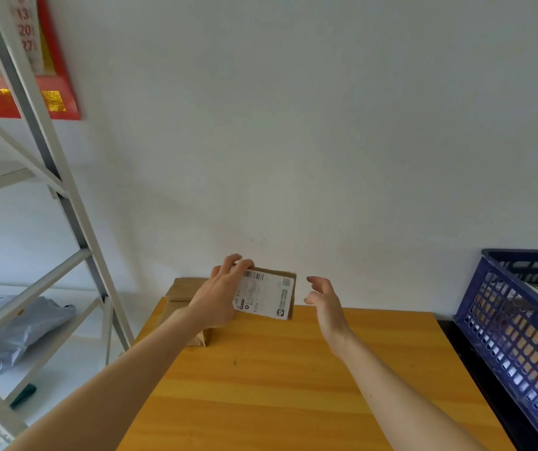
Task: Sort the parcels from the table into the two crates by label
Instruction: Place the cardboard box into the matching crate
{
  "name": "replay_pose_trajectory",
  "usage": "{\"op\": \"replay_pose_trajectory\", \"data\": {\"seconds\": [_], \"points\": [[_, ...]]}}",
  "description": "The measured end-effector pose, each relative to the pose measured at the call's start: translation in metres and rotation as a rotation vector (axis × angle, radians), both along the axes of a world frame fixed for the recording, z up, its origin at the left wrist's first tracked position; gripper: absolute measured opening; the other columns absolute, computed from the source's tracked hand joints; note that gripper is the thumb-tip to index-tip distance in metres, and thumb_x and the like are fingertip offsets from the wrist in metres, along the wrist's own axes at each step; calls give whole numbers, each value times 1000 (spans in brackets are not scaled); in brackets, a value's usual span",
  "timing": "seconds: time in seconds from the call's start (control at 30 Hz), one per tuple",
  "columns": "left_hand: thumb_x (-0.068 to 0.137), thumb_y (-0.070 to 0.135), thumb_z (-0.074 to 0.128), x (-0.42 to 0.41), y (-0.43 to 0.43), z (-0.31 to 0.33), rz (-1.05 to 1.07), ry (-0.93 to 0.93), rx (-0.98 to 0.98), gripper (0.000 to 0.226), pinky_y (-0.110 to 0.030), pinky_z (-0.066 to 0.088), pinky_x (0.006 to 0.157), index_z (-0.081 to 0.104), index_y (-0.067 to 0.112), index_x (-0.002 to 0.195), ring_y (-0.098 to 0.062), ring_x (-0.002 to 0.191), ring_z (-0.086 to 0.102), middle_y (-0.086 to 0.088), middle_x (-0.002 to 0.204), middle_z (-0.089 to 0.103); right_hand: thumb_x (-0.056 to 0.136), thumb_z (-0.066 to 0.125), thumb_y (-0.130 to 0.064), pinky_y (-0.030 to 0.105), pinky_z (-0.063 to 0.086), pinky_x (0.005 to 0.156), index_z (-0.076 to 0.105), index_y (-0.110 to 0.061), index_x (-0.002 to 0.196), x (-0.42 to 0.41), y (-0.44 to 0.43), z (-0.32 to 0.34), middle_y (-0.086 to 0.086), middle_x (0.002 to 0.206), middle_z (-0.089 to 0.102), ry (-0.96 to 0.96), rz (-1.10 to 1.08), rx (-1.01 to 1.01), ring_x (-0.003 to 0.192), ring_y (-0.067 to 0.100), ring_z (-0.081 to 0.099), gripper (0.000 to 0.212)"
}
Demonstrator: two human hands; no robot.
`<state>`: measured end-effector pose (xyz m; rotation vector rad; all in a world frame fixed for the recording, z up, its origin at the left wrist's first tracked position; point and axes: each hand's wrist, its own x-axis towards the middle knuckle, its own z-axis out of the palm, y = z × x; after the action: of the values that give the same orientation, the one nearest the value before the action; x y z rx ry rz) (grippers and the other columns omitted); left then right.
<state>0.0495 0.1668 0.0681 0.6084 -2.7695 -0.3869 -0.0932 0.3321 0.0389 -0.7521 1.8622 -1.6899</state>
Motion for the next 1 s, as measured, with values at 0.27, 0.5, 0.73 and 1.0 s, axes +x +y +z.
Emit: {"op": "replay_pose_trajectory", "data": {"seconds": [0.27,0.5,0.73,1.0], "points": [[77,-10,60,30,-18,14,-105,-145,-181,94,-30,59,79,20,49,139,-34,130,39,5,152,-3,67,57,-37,36,32,105,49,-30,130,17,-6,11,-1,133,47,20,225,136,128,16,40,64],[83,-1,61,39,-10,25,-196,-246,-353,89,-19,49,65,15,47,142,-27,130,38,0,155,1,82,71,-44,20,46,82,35,-25,140,40,-22,12,-1,123,59,16,377,207,108,13,60,70],[84,-6,57,49,-14,20,-119,-96,-126,108,-23,56,69,-8,58,142,-25,117,54,3,161,-4,84,72,-33,22,52,69,44,-28,133,57,-28,9,3,108,68,-44,237,98,92,17,69,57],[95,37,53,66,7,-10,174,285,1222,51,-51,48,99,39,28,142,-29,116,57,-5,126,61,88,66,-29,32,50,79,47,-34,133,73,-27,0,-2,103,74,-170,151,-54,98,16,68,49]]}}
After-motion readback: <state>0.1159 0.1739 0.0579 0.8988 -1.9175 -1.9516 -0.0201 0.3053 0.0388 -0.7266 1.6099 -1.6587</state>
